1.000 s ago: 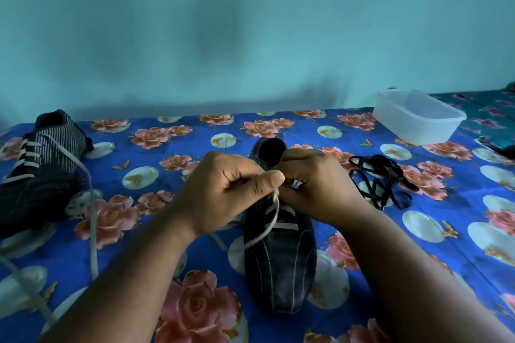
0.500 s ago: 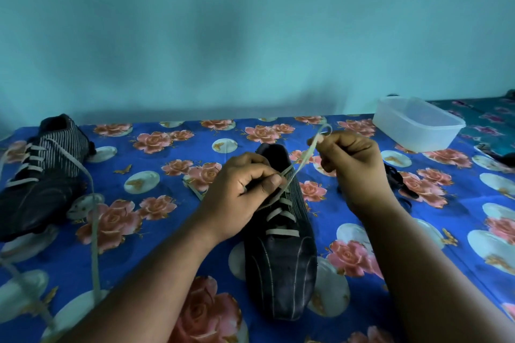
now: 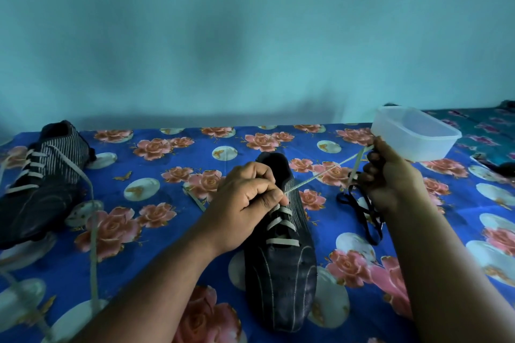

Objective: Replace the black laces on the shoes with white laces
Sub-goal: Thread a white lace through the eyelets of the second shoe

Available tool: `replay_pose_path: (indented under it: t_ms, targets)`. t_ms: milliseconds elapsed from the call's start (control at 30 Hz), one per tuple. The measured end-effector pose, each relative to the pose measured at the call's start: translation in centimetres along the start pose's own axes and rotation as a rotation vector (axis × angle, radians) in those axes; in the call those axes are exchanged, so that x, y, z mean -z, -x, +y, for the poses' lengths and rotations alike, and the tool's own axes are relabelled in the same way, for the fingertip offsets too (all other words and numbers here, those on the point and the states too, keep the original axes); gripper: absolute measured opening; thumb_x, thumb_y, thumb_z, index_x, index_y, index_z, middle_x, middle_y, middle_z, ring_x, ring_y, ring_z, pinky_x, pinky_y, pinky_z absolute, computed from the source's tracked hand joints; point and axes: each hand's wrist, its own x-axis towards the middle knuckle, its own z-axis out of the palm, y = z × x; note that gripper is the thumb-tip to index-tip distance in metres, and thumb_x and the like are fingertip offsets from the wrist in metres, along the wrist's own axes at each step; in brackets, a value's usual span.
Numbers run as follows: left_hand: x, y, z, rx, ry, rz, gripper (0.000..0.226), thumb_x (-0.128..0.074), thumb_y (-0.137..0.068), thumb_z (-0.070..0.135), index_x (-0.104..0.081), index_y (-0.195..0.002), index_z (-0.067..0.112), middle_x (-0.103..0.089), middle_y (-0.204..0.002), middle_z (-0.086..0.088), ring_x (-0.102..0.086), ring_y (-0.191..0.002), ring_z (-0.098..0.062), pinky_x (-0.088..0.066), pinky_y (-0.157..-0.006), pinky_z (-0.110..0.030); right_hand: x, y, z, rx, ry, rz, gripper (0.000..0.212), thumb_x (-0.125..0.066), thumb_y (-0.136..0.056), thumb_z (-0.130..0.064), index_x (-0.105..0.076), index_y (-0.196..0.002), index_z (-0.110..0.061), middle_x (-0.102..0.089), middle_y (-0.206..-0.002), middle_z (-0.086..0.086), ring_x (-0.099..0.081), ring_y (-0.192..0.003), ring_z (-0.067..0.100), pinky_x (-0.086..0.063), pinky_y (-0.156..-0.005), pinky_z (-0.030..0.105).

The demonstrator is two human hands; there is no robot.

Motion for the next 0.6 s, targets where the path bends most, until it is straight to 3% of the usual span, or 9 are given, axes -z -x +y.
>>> replay_pose_path:
  t_ms: [200, 333, 467, 600]
  targets:
    - [0.1, 0.3, -0.2, 0.009, 0.043, -0.014, 0.037, -0.068, -0.081, 0.068, -0.077, -0.079, 0.032, -0.051, -0.113, 0.017, -0.050, -0.122, -0.016, -0.041, -0.104, -0.044, 2.6, -2.9, -0.6, -0.060, -0.027, 0.101, 0.015, -0.065, -0.099, -0.024, -0.062, -0.086, -0.017, -0.043, -0.058, -0.007, -0.029, -0.038, 0.006, -0.026, -0.035, 0.018]
    - [-0.5, 0.2, -0.6, -0.006, 0.043, 0.030, 0.042, -0.066, -0.081, 0.071, -0.072, -0.073, 0.031, -0.053, -0.113, 0.014, -0.052, -0.119, -0.017, -0.042, -0.101, -0.045, 3.6, -3.9, -1.3, -0.064, -0.096, 0.112, 0.018, -0.062, -0.100, -0.021, -0.055, -0.084, -0.018, -0.038, -0.053, -0.008, -0.025, -0.036, 0.006, -0.022, -0.033, 0.017]
    - [0.2, 0.1, -0.5, 0.079, 0.220, -0.015, 0.043, -0.063, -0.083, 0.071, -0.075, -0.075, 0.030, -0.052, -0.111, 0.012, -0.052, -0.120, -0.016, -0.040, -0.102, -0.033, 4.6, -4.7, -2.1, -0.057, -0.109, 0.156, 0.022, -0.056, -0.104, -0.022, -0.054, -0.082, -0.018, -0.036, -0.048, -0.009, -0.023, -0.035, 0.005, -0.020, -0.033, 0.016]
    - [0.5, 0.2, -0.3, 0.152, 0.380, -0.011, 0.031, -0.066, -0.082, 0.052, -0.077, -0.073, 0.025, -0.056, -0.111, 0.008, -0.055, -0.118, -0.010, -0.041, -0.095, -0.019, 5.2, -5.3, -2.0, -0.064, -0.099, 0.219, 0.021, -0.057, -0.102, -0.020, -0.054, -0.082, -0.018, -0.035, -0.058, -0.007, -0.023, -0.039, 0.006, -0.021, -0.034, 0.018]
